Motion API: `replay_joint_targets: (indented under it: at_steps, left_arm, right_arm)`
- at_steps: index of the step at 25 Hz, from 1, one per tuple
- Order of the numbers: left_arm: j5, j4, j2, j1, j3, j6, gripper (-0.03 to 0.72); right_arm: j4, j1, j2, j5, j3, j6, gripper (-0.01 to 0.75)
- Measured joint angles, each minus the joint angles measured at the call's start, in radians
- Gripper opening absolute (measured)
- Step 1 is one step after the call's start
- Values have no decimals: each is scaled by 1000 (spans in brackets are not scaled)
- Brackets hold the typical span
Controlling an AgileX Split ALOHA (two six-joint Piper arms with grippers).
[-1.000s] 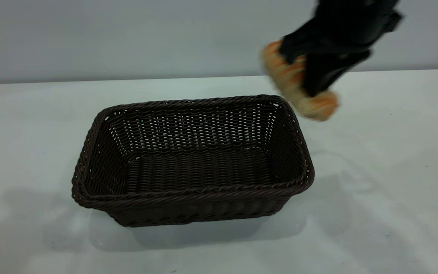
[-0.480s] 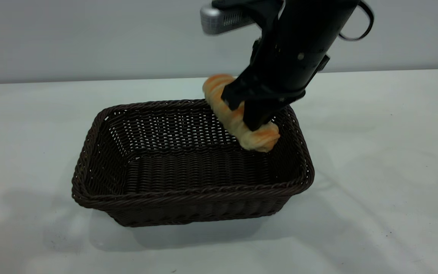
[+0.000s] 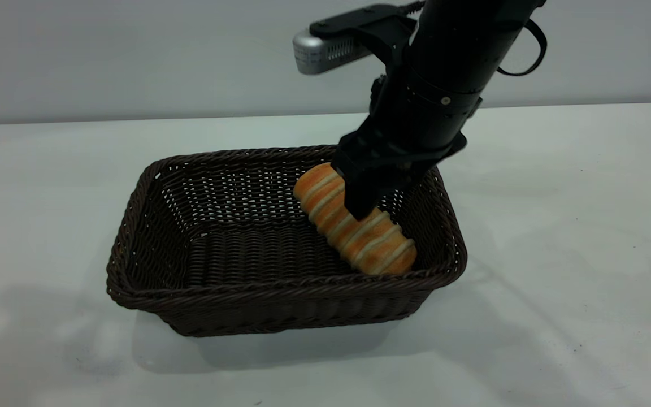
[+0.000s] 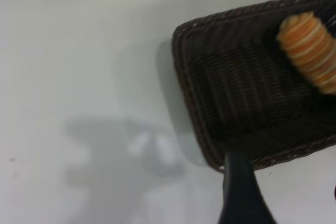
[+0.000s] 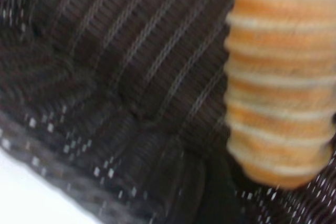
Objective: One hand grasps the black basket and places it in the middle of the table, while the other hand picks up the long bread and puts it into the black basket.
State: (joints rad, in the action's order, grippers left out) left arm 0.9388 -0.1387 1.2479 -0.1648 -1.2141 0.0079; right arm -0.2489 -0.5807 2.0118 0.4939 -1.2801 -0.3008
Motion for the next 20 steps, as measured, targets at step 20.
replay_joint_targets:
  at_steps: [20]
  left_arm:
    - [67,64,-564,0,262,-31,488]
  right_arm:
    - [113,213,-504,423,4,98,334]
